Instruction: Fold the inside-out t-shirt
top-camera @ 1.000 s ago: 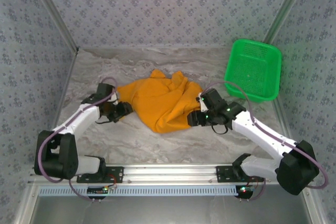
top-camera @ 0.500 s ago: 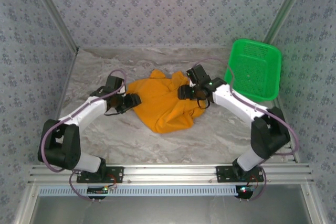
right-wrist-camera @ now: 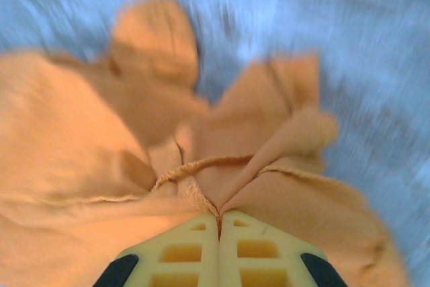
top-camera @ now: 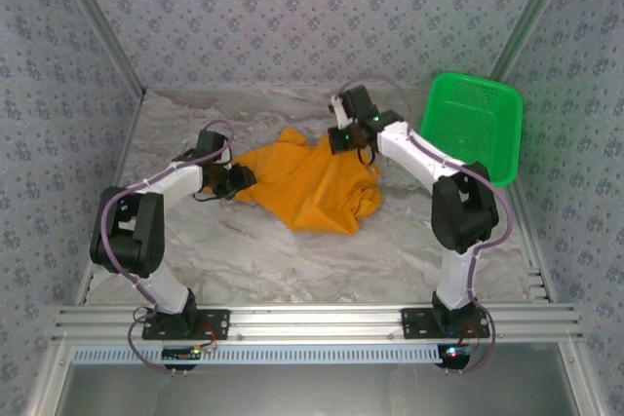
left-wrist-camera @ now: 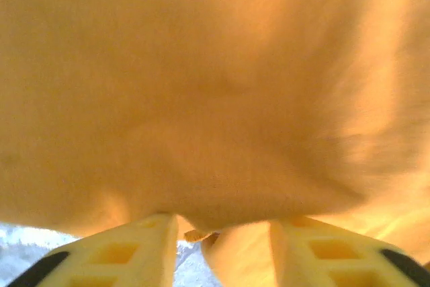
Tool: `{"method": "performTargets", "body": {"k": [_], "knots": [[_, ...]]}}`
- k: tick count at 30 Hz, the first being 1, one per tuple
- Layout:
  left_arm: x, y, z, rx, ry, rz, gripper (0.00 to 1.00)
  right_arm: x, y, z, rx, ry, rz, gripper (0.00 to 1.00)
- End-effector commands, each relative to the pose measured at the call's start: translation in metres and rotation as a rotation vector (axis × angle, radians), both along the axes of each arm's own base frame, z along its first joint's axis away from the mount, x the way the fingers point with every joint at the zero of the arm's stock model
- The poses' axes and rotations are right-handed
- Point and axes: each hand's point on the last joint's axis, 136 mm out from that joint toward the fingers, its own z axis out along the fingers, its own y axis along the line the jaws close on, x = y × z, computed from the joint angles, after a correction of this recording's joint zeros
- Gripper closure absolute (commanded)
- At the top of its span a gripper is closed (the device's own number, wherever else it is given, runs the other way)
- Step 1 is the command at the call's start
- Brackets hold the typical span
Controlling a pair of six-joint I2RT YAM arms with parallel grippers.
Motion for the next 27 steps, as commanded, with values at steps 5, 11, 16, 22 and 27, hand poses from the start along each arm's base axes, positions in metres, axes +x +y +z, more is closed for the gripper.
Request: {"method": "performTargets", "body": {"k": [5, 11, 16, 22, 27], "knots": [[0.018, 0.009, 0.035, -0.017, -0.096, 0.018, 0.67, -0.036, 0.014, 0.173, 0.007, -0.355, 0.261, 1.0], [-0.013, 0.012, -0.004, -0.052, -0.001, 0.03, 0.58, -0.153, -0.008, 0.067, -0.068, -0.174, 0.215, 0.85], [-0.027, 0.01, -0.032, -0.059, 0.071, 0.031, 0.57, -0.238, -0.054, -0.055, -0.026, 0.191, 0.08, 0.52], [-0.032, -0.009, -0.027, -0.035, 0.077, -0.057, 0.54, -0.219, -0.07, -0.005, 0.153, 0.223, -0.008, 0.38], [-0.039, -0.046, 0.017, -0.053, -0.022, -0.188, 0.49, -0.184, -0.075, -0.011, 0.189, 0.264, -0.107, 0.36]]}}
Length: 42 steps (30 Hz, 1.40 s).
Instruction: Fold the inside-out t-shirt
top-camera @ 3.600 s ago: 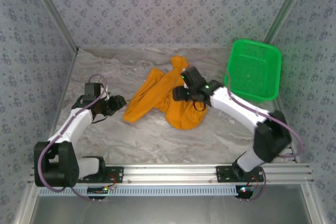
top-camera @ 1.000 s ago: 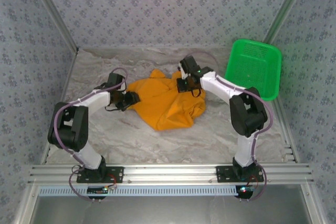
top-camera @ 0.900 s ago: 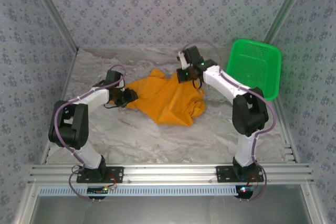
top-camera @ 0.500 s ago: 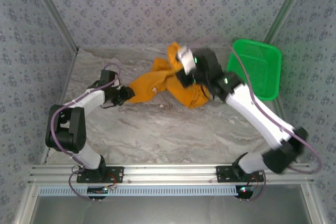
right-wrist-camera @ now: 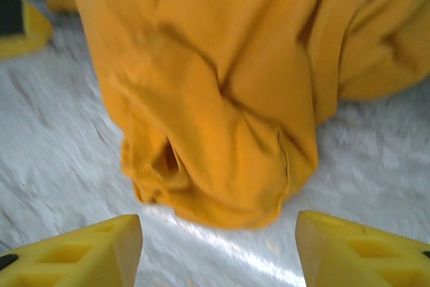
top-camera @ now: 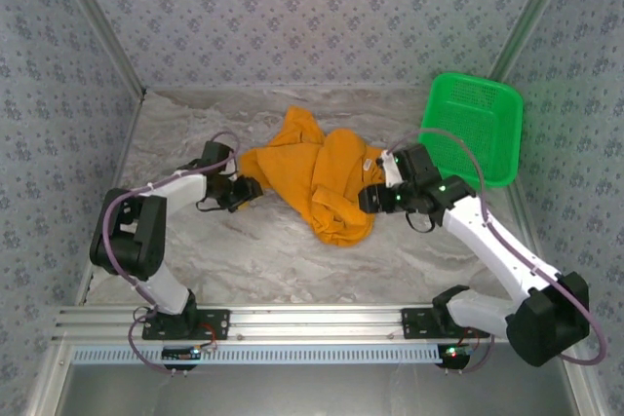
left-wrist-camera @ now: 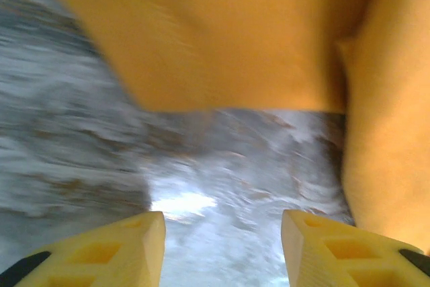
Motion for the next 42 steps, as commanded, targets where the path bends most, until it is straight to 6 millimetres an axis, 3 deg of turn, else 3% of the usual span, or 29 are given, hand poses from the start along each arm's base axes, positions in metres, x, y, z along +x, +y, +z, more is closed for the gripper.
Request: {"method": "performTargets", "body": {"k": [1, 3, 5, 7, 11, 13, 14, 15, 16, 18, 20, 23, 26, 30, 33, 35, 36, 37, 40, 42], "knots": [[-0.006, -0.035, 0.047, -0.038, -0.105, -0.134, 0.49, 0.01, 0.002, -0.016, 0.031, 0.099, -0.052, 0.36], [-0.014, -0.058, 0.065, -0.033, -0.149, -0.208, 0.48, 0.012, 0.004, -0.03, 0.033, 0.145, -0.06, 0.36], [-0.024, -0.081, 0.075, -0.036, -0.18, -0.271, 0.47, 0.009, 0.021, -0.039, 0.081, 0.174, -0.013, 0.36], [-0.03, -0.098, 0.075, -0.056, -0.19, -0.299, 0.46, 0.01, 0.03, -0.049, 0.074, 0.175, 0.001, 0.36], [-0.027, -0.128, 0.068, -0.109, -0.173, -0.314, 0.43, 0.025, 0.013, -0.083, -0.025, 0.17, -0.081, 0.39], [-0.023, -0.142, 0.066, -0.086, -0.187, -0.328, 0.41, 0.028, 0.016, -0.093, 0.003, 0.202, -0.075, 0.43], [-0.02, -0.147, 0.062, -0.069, -0.19, -0.328, 0.4, 0.028, 0.019, -0.096, 0.013, 0.214, -0.066, 0.48], [-0.017, -0.152, 0.059, -0.066, -0.188, -0.323, 0.4, 0.026, 0.024, -0.099, 0.025, 0.223, -0.05, 0.57], [-0.015, -0.157, 0.054, -0.072, -0.173, -0.318, 0.4, 0.024, 0.031, -0.099, 0.043, 0.229, -0.021, 0.73], [-0.01, -0.168, 0.048, -0.102, -0.15, -0.317, 0.4, 0.02, 0.038, -0.095, 0.066, 0.231, 0.012, 0.9], [-0.005, -0.178, 0.047, -0.133, -0.144, -0.32, 0.45, 0.017, 0.045, -0.081, 0.11, 0.208, 0.05, 0.98], [0.0, -0.184, 0.057, -0.152, -0.155, -0.333, 0.81, 0.012, 0.049, -0.055, 0.16, 0.158, 0.086, 1.0], [-0.002, -0.176, 0.081, -0.121, -0.193, -0.363, 0.99, 0.004, 0.047, -0.038, 0.168, 0.132, 0.1, 1.0], [-0.012, -0.128, 0.109, 0.011, -0.231, -0.354, 1.0, -0.019, 0.059, -0.03, 0.2, 0.117, 0.178, 0.98], [-0.026, -0.084, 0.127, 0.059, -0.261, -0.317, 1.0, -0.048, 0.086, -0.035, 0.231, 0.132, 0.321, 0.79], [-0.04, -0.058, 0.127, 0.089, -0.279, -0.293, 1.0, -0.065, 0.099, -0.048, 0.237, 0.183, 0.384, 0.63], [-0.047, -0.047, 0.122, 0.109, -0.278, -0.276, 1.0, -0.067, 0.099, -0.053, 0.236, 0.208, 0.385, 0.6], [-0.055, -0.036, 0.114, 0.127, -0.273, -0.254, 0.97, -0.066, 0.095, -0.057, 0.227, 0.222, 0.366, 0.6], [-0.078, -0.013, 0.086, 0.127, -0.231, -0.143, 0.61, -0.038, 0.065, -0.055, 0.162, 0.177, 0.204, 0.52], [-0.09, -0.01, 0.072, 0.087, -0.219, -0.109, 0.49, -0.018, 0.04, -0.049, 0.144, 0.147, 0.1, 0.46]]}}
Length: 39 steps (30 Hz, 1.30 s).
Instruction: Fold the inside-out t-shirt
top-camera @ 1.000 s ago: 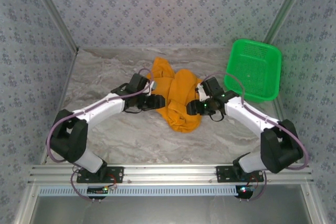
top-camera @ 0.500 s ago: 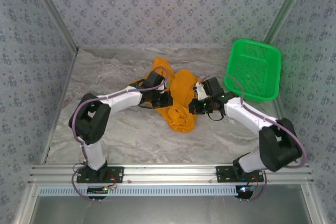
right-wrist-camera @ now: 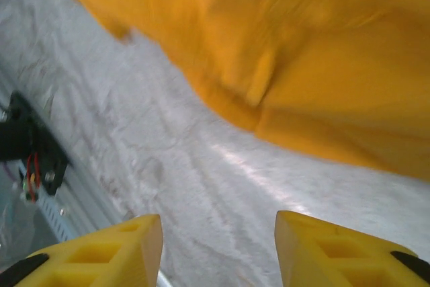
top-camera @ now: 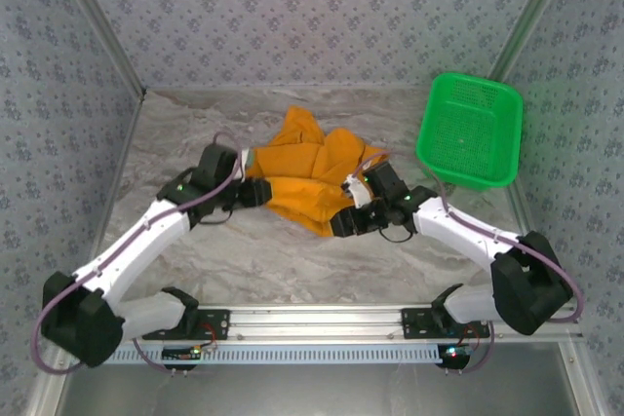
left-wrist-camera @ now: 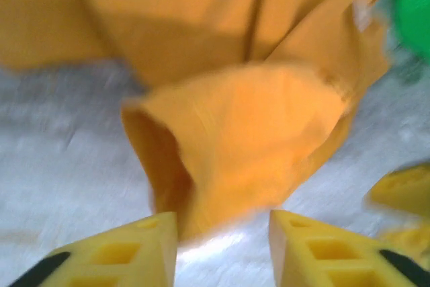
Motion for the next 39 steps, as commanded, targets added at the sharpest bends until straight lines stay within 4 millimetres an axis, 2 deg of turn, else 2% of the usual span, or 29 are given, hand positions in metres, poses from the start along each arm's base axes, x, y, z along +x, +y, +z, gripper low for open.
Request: {"method": "performTargets", "body": {"k": [1, 3, 5, 9, 12, 16, 20, 23, 27, 31, 34, 35, 37, 39], "knots": [[-0.022, 0.018, -0.037, 0.013, 0.092, 0.086, 0.46, 0.033, -0.042, 0.012, -0.051, -0.049, -0.185, 0.44], [-0.027, 0.014, -0.034, -0.006, 0.101, 0.063, 0.45, 0.052, -0.063, 0.015, -0.075, -0.05, -0.288, 0.42], [-0.027, 0.004, -0.021, -0.012, 0.081, 0.019, 0.43, 0.071, -0.079, 0.018, -0.096, -0.039, -0.373, 0.42], [-0.02, -0.04, 0.004, 0.011, -0.047, -0.148, 0.41, 0.101, -0.087, 0.02, -0.127, -0.052, -0.441, 0.42], [-0.009, -0.074, 0.014, 0.049, -0.123, -0.262, 0.41, 0.114, -0.095, 0.018, -0.133, -0.02, -0.523, 0.41], [0.012, -0.111, 0.005, 0.142, -0.198, -0.4, 0.4, 0.122, -0.101, 0.014, -0.116, 0.015, -0.583, 0.41], [0.022, -0.129, -0.021, 0.241, -0.174, -0.505, 0.39, 0.125, -0.087, 0.012, -0.065, 0.058, -0.566, 0.43], [0.02, -0.126, -0.045, 0.292, -0.136, -0.539, 0.39, 0.122, -0.073, 0.006, -0.071, 0.081, -0.535, 0.43], [0.008, -0.11, -0.078, 0.356, -0.067, -0.56, 0.38, 0.121, -0.069, -0.012, -0.12, 0.096, -0.53, 0.43], [-0.004, -0.103, -0.093, 0.351, -0.019, -0.563, 0.38, 0.119, -0.067, -0.029, -0.158, 0.119, -0.5, 0.43], [-0.01, -0.09, -0.101, 0.378, 0.007, -0.529, 0.46, 0.114, -0.062, -0.038, -0.165, 0.128, -0.456, 0.46], [-0.012, -0.087, -0.104, 0.38, 0.015, -0.525, 0.55, 0.112, -0.061, -0.041, -0.169, 0.129, -0.442, 0.51], [-0.017, -0.079, -0.109, 0.396, 0.036, -0.519, 0.77, 0.111, -0.059, -0.041, -0.167, 0.124, -0.429, 0.81], [-0.018, -0.07, -0.106, 0.415, 0.05, -0.501, 0.94, 0.111, -0.061, -0.032, -0.158, 0.107, -0.44, 0.99]]}}
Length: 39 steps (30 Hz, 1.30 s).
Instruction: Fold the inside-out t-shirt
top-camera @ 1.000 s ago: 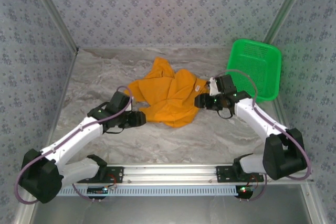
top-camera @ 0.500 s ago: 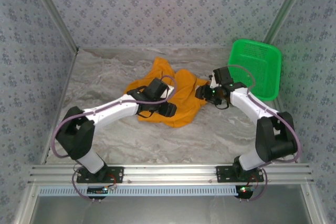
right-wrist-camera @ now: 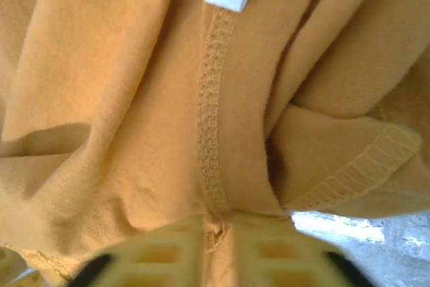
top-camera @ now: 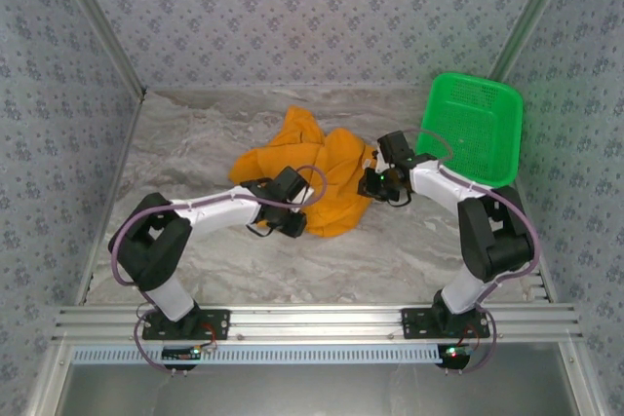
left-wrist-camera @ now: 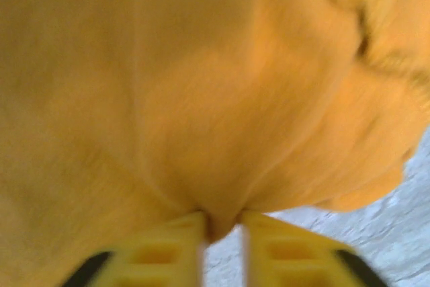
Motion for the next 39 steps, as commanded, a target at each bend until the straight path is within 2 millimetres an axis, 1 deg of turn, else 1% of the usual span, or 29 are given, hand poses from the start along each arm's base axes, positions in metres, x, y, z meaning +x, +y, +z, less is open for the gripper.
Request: {"method": "performTargets", "body": {"k": [1, 4, 6, 8, 11, 12, 13, 14, 15, 16, 17, 18, 19, 20, 21, 24, 26, 29, 31, 33, 35, 36, 37, 38, 39], "knots": [[-0.002, 0.015, 0.013, 0.022, -0.015, 0.026, 0.99, 0.002, 0.0, 0.016, 0.001, -0.045, 0.016, 1.0], [0.001, 0.018, 0.039, -0.021, -0.055, 0.03, 1.0, 0.01, -0.02, 0.043, -0.078, -0.111, -0.024, 1.0], [-0.003, 0.015, 0.057, -0.066, -0.069, -0.004, 1.0, 0.017, -0.036, 0.063, -0.126, -0.161, -0.057, 1.0], [-0.008, 0.01, 0.069, -0.114, -0.066, -0.025, 1.0, 0.025, -0.05, 0.08, -0.141, -0.196, -0.087, 1.0], [-0.014, -0.005, 0.093, -0.216, -0.07, -0.07, 1.0, 0.035, -0.058, 0.106, -0.112, -0.256, -0.092, 1.0], [-0.013, -0.007, 0.103, -0.236, -0.09, -0.08, 1.0, 0.042, -0.056, 0.124, -0.092, -0.289, -0.089, 1.0], [-0.013, -0.008, 0.111, -0.246, -0.107, -0.091, 1.0, 0.045, -0.053, 0.133, -0.072, -0.307, -0.079, 1.0], [-0.012, -0.009, 0.12, -0.257, -0.128, -0.105, 1.0, 0.04, -0.048, 0.137, -0.055, -0.292, -0.056, 0.92], [-0.012, -0.009, 0.124, -0.26, -0.149, -0.125, 1.0, 0.037, -0.043, 0.141, -0.036, -0.296, -0.042, 0.76], [-0.012, -0.009, 0.125, -0.259, -0.166, -0.14, 1.0, 0.033, -0.039, 0.143, -0.028, -0.299, -0.031, 0.67], [-0.01, -0.007, 0.123, -0.251, -0.179, -0.143, 1.0, 0.028, -0.036, 0.142, -0.026, -0.301, -0.019, 0.63], [-0.009, -0.005, 0.119, -0.243, -0.181, -0.138, 0.97, 0.023, -0.035, 0.139, -0.032, -0.302, -0.014, 0.6], [-0.008, -0.005, 0.116, -0.237, -0.181, -0.131, 0.81, 0.017, -0.035, 0.135, -0.034, -0.297, -0.014, 0.58], [-0.006, -0.003, 0.11, -0.227, -0.182, -0.114, 0.6, 0.009, -0.037, 0.122, -0.041, -0.271, -0.018, 0.55], [-0.006, -0.001, 0.1, -0.215, -0.172, -0.101, 0.52, 0.001, -0.04, 0.115, -0.044, -0.256, -0.024, 0.54], [-0.012, 0.006, 0.069, -0.181, -0.126, -0.075, 0.43, -0.019, -0.046, 0.095, -0.058, -0.218, -0.025, 0.53], [-0.021, 0.005, 0.052, -0.16, -0.098, -0.085, 0.4, -0.028, -0.051, 0.087, -0.07, -0.205, -0.023, 0.53], [-0.032, 0.006, 0.03, -0.087, -0.115, -0.107, 0.37, -0.038, -0.053, 0.076, -0.073, -0.184, -0.012, 0.53], [-0.028, 0.015, 0.019, -0.016, -0.163, -0.086, 0.34, -0.043, -0.053, 0.071, -0.076, -0.174, 0.001, 0.53], [-0.017, 0.03, 0.011, 0.064, -0.224, -0.04, 0.3, -0.045, -0.053, 0.066, -0.075, -0.161, -0.001, 0.53], [-0.005, 0.035, 0.008, 0.102, -0.287, -0.025, 0.31, -0.045, -0.051, 0.066, -0.059, -0.158, -0.006, 0.52], [0.0, 0.033, 0.006, 0.104, -0.304, -0.03, 0.35, -0.042, -0.047, 0.069, -0.044, -0.172, -0.005, 0.53], [0.004, 0.03, 0.006, 0.104, -0.313, -0.035, 0.49, -0.042, -0.045, 0.071, -0.036, -0.179, -0.003, 0.53], [0.007, 0.026, 0.008, 0.103, -0.314, -0.035, 0.69, -0.042, -0.044, 0.071, -0.034, -0.181, 0.001, 0.53], [0.011, 0.022, 0.014, 0.098, -0.309, -0.03, 0.85, -0.041, -0.041, 0.074, -0.031, -0.189, 0.006, 0.53]]}}
